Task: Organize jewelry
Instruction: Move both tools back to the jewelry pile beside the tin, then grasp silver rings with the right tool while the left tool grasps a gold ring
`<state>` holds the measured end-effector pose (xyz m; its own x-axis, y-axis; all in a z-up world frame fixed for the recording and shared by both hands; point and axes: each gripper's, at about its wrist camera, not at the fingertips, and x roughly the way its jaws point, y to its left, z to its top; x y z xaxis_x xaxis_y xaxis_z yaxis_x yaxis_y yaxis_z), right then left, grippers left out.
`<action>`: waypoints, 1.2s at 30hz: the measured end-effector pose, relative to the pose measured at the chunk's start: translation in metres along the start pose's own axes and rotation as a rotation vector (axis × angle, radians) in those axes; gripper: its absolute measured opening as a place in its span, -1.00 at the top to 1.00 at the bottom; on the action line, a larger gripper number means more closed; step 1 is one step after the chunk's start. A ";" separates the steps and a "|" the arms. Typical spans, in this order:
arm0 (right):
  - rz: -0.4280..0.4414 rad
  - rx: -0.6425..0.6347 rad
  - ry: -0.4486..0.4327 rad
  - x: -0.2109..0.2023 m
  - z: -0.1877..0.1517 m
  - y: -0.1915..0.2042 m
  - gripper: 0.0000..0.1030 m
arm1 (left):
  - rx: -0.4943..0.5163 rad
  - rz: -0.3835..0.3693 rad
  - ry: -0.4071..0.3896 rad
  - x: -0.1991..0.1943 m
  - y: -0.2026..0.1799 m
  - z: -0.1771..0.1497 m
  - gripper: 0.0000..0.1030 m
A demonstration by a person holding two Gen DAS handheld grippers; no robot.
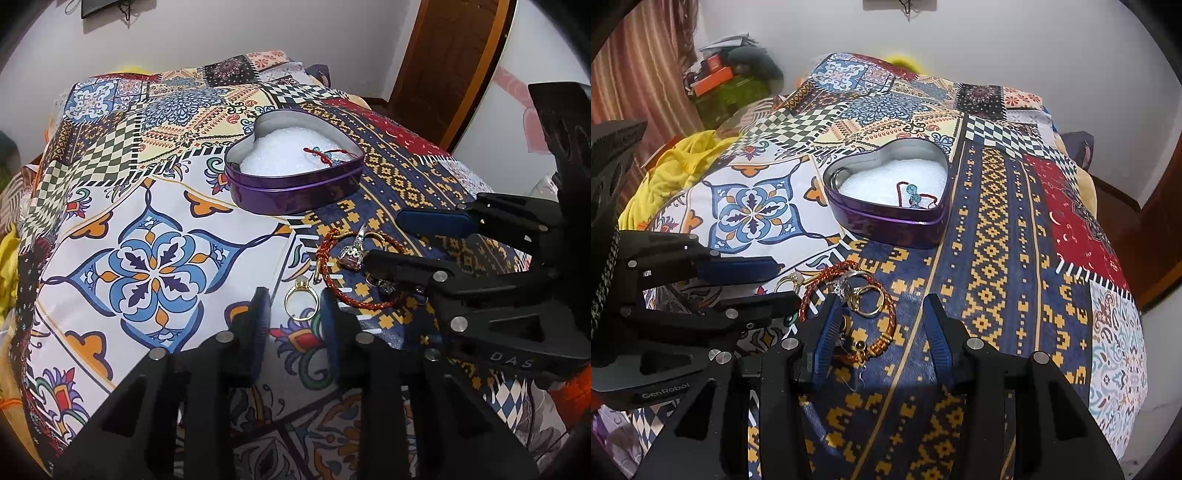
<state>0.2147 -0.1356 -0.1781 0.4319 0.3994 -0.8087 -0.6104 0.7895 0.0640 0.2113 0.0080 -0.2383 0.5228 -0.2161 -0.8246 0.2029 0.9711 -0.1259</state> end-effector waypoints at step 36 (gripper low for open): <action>-0.009 -0.031 -0.075 -0.017 0.024 0.007 0.48 | -0.038 0.033 -0.079 -0.037 0.009 -0.001 0.66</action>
<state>0.2189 -0.1257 -0.1500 0.4852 0.4266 -0.7633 -0.6258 0.7790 0.0376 0.1935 0.0249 -0.2097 0.5923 -0.1902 -0.7829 0.1537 0.9806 -0.1219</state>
